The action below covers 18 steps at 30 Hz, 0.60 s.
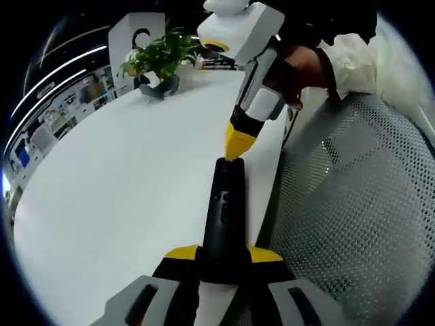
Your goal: Press the specified remote control buttons in sequence, fully releasing each button before pressing the next.
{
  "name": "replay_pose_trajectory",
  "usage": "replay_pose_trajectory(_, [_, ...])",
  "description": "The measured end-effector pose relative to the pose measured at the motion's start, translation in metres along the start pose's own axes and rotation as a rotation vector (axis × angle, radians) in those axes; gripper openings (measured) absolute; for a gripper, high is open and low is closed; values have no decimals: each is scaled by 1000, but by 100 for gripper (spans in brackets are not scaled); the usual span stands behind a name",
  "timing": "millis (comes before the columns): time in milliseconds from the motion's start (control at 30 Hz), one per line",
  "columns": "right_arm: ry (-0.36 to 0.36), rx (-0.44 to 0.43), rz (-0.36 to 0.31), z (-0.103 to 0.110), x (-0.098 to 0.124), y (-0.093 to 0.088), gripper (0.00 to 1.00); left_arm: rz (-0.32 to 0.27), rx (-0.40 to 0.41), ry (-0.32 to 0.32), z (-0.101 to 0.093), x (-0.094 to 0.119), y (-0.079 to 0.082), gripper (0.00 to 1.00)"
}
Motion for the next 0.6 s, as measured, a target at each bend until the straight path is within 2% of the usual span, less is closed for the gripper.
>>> replay_pose_trajectory(100, [2, -11, -1, 0, 0, 0, 0, -1, 0, 0, 0, 0, 0, 25])
replay_pose_trajectory(333, [-8, 30, -5, 2, -1, 0, 0, -2, 1, 4, 0, -1, 1, 25])
replay_pose_trajectory(600, [4, 8, -13, 1, 0, -1, 0, 22, 25, 19, 0, 0, 2, 25])
Point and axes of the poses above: the point that each gripper's makers call its tool centre point, and the gripper's own axes: x roughly backward along the fingers, z roughly to its left, y roughly out of its top, the point moved 8 cm from there along x, roughly backward along the fingers, and after that the axes turned 7 degrees about -z, right-handed, at the moved point
